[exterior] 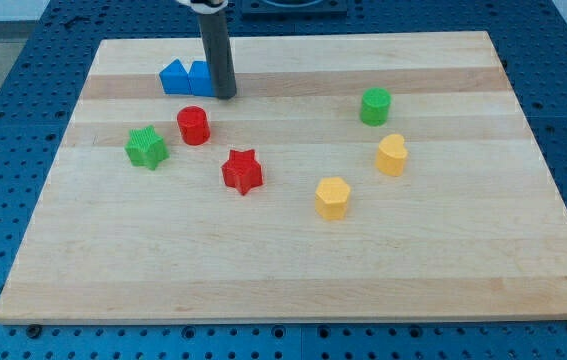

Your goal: Point your arm at the green star

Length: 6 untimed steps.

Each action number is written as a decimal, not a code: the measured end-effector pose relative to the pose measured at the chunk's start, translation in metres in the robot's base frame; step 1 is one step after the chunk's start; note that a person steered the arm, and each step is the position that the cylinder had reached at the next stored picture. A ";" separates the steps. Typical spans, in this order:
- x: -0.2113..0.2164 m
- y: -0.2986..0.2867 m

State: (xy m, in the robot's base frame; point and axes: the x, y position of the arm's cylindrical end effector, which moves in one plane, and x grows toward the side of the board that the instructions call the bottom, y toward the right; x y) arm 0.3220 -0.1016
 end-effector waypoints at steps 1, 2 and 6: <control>0.002 -0.032; 0.007 -0.077; 0.097 -0.094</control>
